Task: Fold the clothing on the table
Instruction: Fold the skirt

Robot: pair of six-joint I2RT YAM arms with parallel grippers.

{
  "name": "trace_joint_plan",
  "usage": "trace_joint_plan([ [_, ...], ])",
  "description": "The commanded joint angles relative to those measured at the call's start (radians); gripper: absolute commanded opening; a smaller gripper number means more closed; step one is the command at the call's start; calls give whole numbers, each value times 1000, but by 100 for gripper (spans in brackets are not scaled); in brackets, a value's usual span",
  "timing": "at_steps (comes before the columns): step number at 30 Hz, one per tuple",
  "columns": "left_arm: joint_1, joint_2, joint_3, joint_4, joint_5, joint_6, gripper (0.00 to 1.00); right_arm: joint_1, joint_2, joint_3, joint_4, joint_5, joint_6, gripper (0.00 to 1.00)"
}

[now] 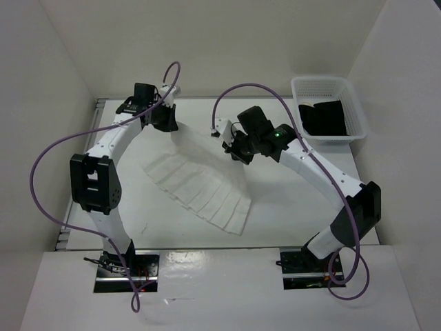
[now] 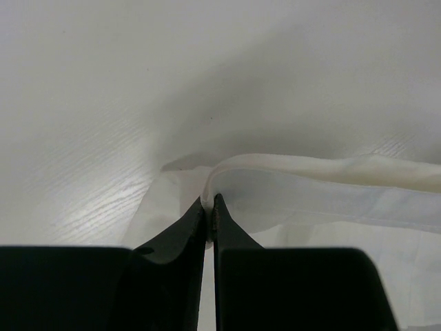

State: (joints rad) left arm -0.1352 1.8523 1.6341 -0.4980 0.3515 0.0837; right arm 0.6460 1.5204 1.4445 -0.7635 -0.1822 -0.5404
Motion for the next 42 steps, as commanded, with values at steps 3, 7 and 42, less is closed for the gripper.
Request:
trace_joint_plan([
  [3, 36, -37, -61, 50, 35, 20, 11, 17, 11, 48, -143, -143, -23, 0],
  [7, 45, -64, -97, 16, 53, 60, 11, 29, 20, 28, -168, -180, -43, 0],
  [42, 105, -473, -399, -140, 130, 179, 11, 310, 188, -9, -188, -290, -64, 0],
])
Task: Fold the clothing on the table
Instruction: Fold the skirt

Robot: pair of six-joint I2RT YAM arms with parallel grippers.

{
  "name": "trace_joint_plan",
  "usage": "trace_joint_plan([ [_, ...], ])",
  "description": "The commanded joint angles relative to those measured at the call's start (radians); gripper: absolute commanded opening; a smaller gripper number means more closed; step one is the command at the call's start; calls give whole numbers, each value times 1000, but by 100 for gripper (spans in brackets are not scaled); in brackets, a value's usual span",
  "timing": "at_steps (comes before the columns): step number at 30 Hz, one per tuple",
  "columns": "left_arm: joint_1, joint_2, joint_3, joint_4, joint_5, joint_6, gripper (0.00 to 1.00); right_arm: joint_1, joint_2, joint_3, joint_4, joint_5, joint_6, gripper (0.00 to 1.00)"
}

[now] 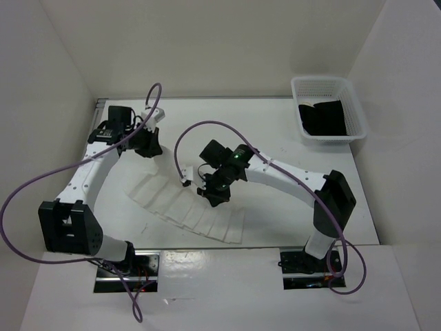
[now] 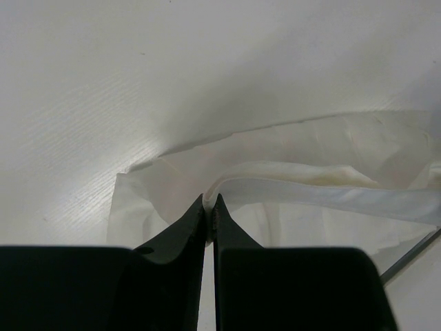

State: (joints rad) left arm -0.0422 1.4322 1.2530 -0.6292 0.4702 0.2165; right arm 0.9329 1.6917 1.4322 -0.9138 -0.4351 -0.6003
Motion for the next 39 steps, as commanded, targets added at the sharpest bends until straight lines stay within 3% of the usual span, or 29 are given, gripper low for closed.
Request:
trace_joint_plan([
  [1, 11, -71, -18, -21, 12, 55, 11, 32, 17, 4, -37, -37, -4, 0],
  [5, 11, -110, -53, -43, 12, 64, 11, 53, 36, 14, -37, -37, -13, 0],
  [9, 11, -170, -73, -67, -13, 64, 19, 86, 45, 14, -46, -37, -13, 0],
  [10, 11, -179, -73, -67, -46, 49, 35, 86, 54, 14, -46, -37, -13, 0],
  [14, 30, -226, -73, -67, -97, 21, 71, 122, 63, 25, -46, -37, -13, 0],
  [16, 42, -251, -83, -67, -134, -8, 80, 135, 72, 34, -46, -37, -13, 3],
  [18, 51, -274, -83, -56, -159, -26, 88, 159, 72, 34, -56, -37, -13, 15],
  [20, 61, -302, -107, -47, -202, -40, 90, 184, 82, 34, -65, -37, -13, 23],
  [22, 73, -322, -121, -47, -223, -51, 90, 195, 82, 34, -74, -47, -13, 53],
  [25, 94, -363, -147, -38, -289, -83, 93, 215, 92, 54, -111, -47, -26, 87],
  [31, 113, -414, -158, -37, -320, -112, 99, 224, 92, 117, -175, 20, -38, 91],
  [35, 113, -402, -149, -55, -353, -112, 99, 224, 28, 34, -27, 200, 57, 92],
  [39, 129, -380, -139, -76, -513, -175, 99, 224, 17, -15, 91, 349, 190, 92],
])
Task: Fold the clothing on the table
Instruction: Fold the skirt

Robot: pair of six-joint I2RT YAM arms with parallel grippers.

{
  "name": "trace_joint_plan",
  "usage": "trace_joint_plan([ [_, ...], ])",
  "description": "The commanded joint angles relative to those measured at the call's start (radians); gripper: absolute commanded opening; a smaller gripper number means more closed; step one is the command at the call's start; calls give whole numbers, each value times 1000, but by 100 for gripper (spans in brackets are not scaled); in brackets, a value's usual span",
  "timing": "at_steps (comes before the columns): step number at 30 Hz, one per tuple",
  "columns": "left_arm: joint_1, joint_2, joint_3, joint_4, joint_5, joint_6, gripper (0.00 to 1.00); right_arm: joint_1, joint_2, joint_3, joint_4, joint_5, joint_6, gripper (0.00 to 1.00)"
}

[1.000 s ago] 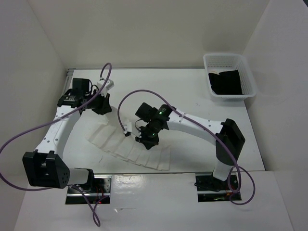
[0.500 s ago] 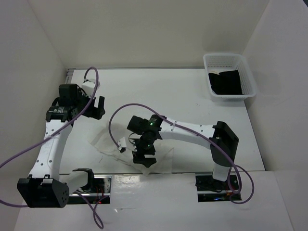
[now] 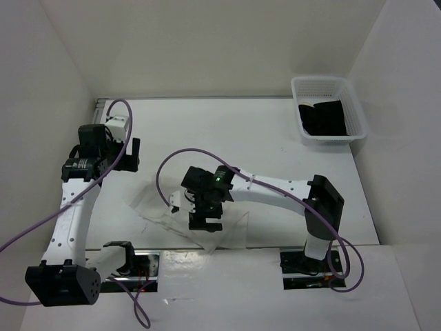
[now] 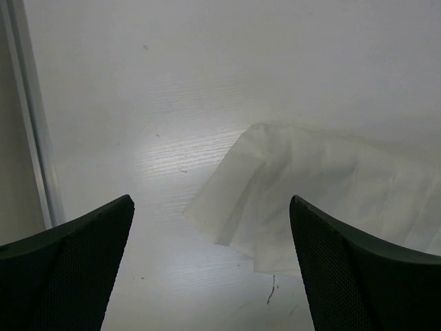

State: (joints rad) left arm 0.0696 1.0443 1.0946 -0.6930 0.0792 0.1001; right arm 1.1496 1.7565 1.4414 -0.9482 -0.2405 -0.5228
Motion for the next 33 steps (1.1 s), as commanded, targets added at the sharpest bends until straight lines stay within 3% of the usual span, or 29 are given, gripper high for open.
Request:
trace_joint_plan([
  [1, 42, 8, 19, -35, -122, -83, 99, 7, -36, -24, 153, 165, 154, 92],
  [8, 151, -69, -6, -54, -122, -126, 99, 7, 69, 39, 275, 233, 270, 94],
  [19, 243, -107, -24, -45, -111, -137, 99, 7, 302, 261, 249, 133, 377, 95],
  [33, 272, -98, -33, -36, -102, -137, 99, -4, 328, 87, 299, 145, 409, 96],
])
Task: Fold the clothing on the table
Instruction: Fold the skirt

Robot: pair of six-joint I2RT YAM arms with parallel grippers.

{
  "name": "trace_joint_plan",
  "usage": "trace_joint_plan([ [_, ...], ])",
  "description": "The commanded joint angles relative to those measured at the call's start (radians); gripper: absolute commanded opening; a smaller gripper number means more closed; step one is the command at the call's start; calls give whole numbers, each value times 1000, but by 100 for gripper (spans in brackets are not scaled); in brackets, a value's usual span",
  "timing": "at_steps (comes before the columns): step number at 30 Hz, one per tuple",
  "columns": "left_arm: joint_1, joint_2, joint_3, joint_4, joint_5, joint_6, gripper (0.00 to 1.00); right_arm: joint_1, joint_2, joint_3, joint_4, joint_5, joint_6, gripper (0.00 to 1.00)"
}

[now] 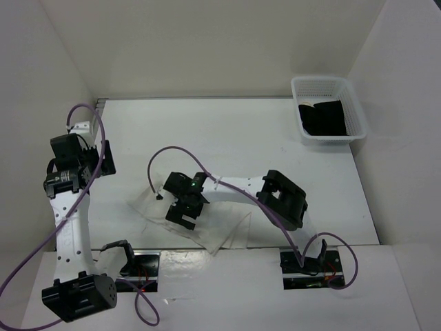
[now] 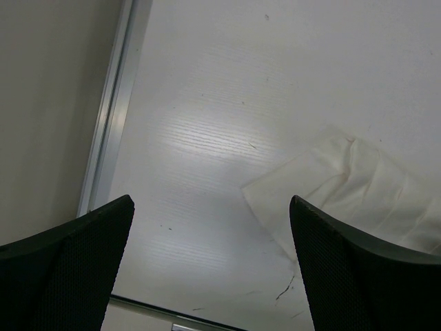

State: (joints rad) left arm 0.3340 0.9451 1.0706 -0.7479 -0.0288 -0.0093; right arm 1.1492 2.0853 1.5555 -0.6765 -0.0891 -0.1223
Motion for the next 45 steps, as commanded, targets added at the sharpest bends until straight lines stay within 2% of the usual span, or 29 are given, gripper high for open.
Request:
trace_joint_plan([
  [1, 8, 1, -9, 19, 6, -27, 99, -17, -1, -50, 28, -6, 9, 96],
  [5, 17, 1, -18, 19, 6, -27, 99, -66, -11, -104, 28, 43, -2, 96],
  [9, 17, 1, -18, 19, 6, -27, 99, -121, -45, -126, 28, 103, -89, 96],
  [17, 17, 1, -18, 19, 6, -27, 99, -298, -128, -135, 6, 104, -438, 96],
  [26, 17, 1, -18, 19, 26, -18, 99, -298, -169, -172, 6, 83, -781, 96],
  [30, 17, -8, -18, 19, 26, -18, 99, -252, -159, -163, 6, 83, -829, 96],
  [33, 17, -8, -18, 19, 35, -18, 99, -217, -137, -138, 26, 100, -811, 96],
  [38, 17, -17, -18, 19, 35, -18, 99, -227, -186, 69, -66, 23, -663, 96],
  [41, 17, -17, -18, 19, 35, -18, 99, -296, -263, 162, -95, -29, -516, 97],
  [42, 17, -17, -18, 19, 35, -18, 99, -319, -286, 163, -95, -29, -423, 99],
  [45, 17, -17, -18, 19, 35, -18, 99, -413, -370, 137, -95, 5, -317, 99],
])
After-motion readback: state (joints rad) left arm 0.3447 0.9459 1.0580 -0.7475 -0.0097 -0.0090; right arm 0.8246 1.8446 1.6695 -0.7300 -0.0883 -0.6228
